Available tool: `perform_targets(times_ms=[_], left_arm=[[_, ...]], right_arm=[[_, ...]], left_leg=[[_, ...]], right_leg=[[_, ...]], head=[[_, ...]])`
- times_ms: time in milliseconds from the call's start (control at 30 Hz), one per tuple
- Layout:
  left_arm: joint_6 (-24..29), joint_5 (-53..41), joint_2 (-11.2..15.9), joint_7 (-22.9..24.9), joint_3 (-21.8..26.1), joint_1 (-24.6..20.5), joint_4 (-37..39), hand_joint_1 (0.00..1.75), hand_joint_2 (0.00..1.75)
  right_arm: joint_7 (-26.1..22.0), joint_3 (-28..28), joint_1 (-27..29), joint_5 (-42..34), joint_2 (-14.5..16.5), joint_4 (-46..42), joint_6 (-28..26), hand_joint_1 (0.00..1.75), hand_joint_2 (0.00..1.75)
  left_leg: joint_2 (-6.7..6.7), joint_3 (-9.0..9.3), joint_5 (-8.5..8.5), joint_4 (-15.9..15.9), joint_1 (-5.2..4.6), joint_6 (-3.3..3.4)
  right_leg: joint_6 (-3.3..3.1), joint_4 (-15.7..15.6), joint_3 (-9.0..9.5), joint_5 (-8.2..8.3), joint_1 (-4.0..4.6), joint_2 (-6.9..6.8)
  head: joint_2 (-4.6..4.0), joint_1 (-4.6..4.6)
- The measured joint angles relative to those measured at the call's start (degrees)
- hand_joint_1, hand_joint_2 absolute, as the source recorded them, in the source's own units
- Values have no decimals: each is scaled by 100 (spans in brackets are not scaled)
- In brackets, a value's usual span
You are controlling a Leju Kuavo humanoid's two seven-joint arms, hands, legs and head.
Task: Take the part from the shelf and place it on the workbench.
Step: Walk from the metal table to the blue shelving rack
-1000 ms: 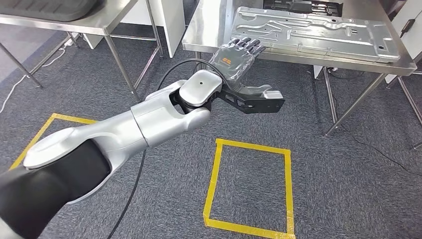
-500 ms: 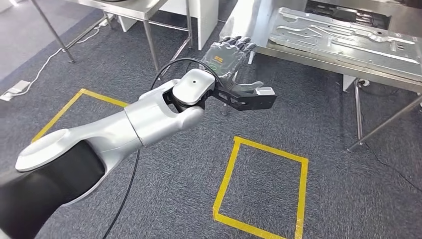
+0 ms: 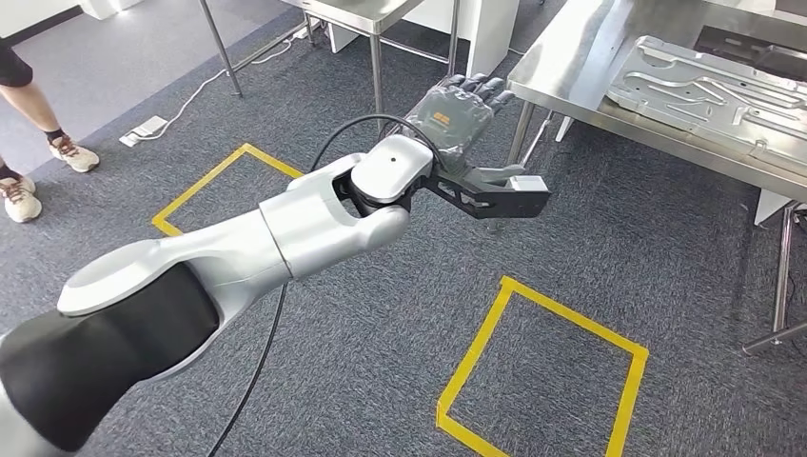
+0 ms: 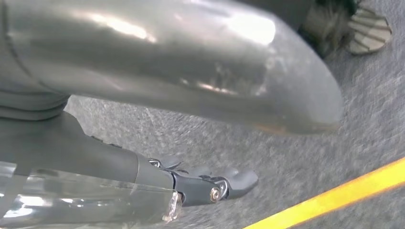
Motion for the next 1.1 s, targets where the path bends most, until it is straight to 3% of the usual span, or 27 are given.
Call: perform_targets(times_ms=[33,67,100,133,200,233,300,333,400,467,533,600,633,667,700,767,833,900,933,1000,1033,1100], left_arm=[[-1,0,1,0,-2,2,3,0,0],[-2,0,1,0,-4,12,4,0,0],[-2,0,1,0,-7,25,8,0,0],[-2,0,2,0,-8,33,10,0,0],[-2,0,10,1,-8,31,17,0,0],[-2,0,13,1,-8,25,16,0,0],[-2,-1,5,5,-7,29,3,0,0],[-2,-2,2,10,-8,38,-3,0,0],[-2,-4,2,22,-9,61,-10,0,0],[-2,-8,-9,38,-9,70,-21,0,0],[-1,-5,-41,55,-11,95,-37,0,0],[21,55,-60,78,-11,177,-45,0,0],[49,122,-56,92,-6,250,-44,0,0],[92,208,-47,105,3,341,-40,0,0],[155,307,-32,109,18,461,-35,0,0],[333,549,15,90,77,804,7,0,0],[557,864,89,23,173,1336,132,0,0],[755,1194,194,-99,267,1929,383,0,0],[830,1326,249,-162,306,2159,522,0,0],[943,1587,342,-245,407,2514,794,0,0],[970,1763,370,-245,483,2737,919,0,0],[958,2310,420,-123,696,3488,1282,0,0]], right_arm=[[1,1,11,1,3,0,2,0,0],[2,1,24,1,3,1,4,0,0],[4,0,34,-1,2,3,3,0,0],[5,-1,37,-2,1,6,3,0,0],[6,-1,36,-3,5,7,2,0,0],[6,-1,36,-3,5,7,0,0,0],[2,-1,41,-3,3,7,-8,0,0],[-3,0,47,-3,-1,7,-13,0,0],[-17,1,63,-3,-4,7,-20,0,0],[-29,1,85,-3,-6,7,-27,0,0],[-36,1,125,-3,-17,7,-33,0,0],[-36,1,165,-3,-29,7,-34,0,0],[-36,1,176,-3,-32,7,-35,0,0],[-35,1,180,-3,-31,7,-35,0,0],[-34,1,180,-2,-31,6,-37,0,0],[-28,1,180,-1,-48,6,-52,0,0],[-7,1,183,2,-65,5,-74,0,0],[20,1,198,3,-58,3,-88,0,0],[29,1,209,3,-53,3,-95,0,0],[44,1,236,8,-53,4,-109,0,0],[56,1,257,15,-54,5,-116,0,0],[86,1,332,39,-54,5,-133,0,0]], left_leg=[[117,-164,-201,368,22,-37],[140,-321,-357,729,54,-71],[142,-417,-428,970,82,-101],[150,-412,-395,1014,104,-127],[277,-74,-94,474,123,-154],[460,154,26,88,100,-147],[703,425,138,-405,59,-51],[727,438,122,-458,36,11],[558,409,154,-467,42,118],[388,388,197,-484,61,192],[214,357,232,-487,60,245],[26,332,259,-486,36,280],[-68,326,271,-485,20,289],[-158,325,282,-485,6,293],[-243,326,295,-485,-9,292],[-377,321,319,-487,-21,275],[-449,313,344,-504,-5,227],[-499,312,382,-541,10,152],[-435,291,376,-524,6,128],[-151,120,184,-251,-9,81],[17,-29,-2,47,-2,57],[119,-310,-333,698,51,-24]], right_leg=[[-13,-12,0,9,-1,-70],[-14,-13,-3,11,-3,-154],[-12,-11,-4,10,-7,-236],[-3,-5,-5,7,-13,-314],[37,27,-4,-14,-28,-445],[75,58,-7,-38,-22,-504],[155,114,-9,-83,2,-618],[190,120,-3,-94,14,-673],[255,108,18,-110,0,-745],[320,312,-52,-301,-23,-530],[337,966,-324,-698,-29,-218],[312,1648,-631,-961,-19,-128],[286,1752,-686,-936,-13,-114],[247,1634,-640,-799,-6,-93],[194,1306,-499,-581,8,-39],[70,528,-152,-244,34,206],[2,159,29,-168,58,361],[-23,106,56,-139,74,311],[-29,60,64,-100,64,265],[-38,-40,73,-17,39,124],[-37,-67,75,5,27,42],[-39,-75,80,4,8,-86]], head=[[0,-40],[0,-55],[0,-61],[0,-67],[0,-88],[0,-112],[0,-145],[0,-142],[0,-110],[0,-72],[0,0],[0,62],[0,83],[0,100],[0,113],[0,120],[0,126],[0,139],[0,141],[0,105],[0,87],[0,64]])
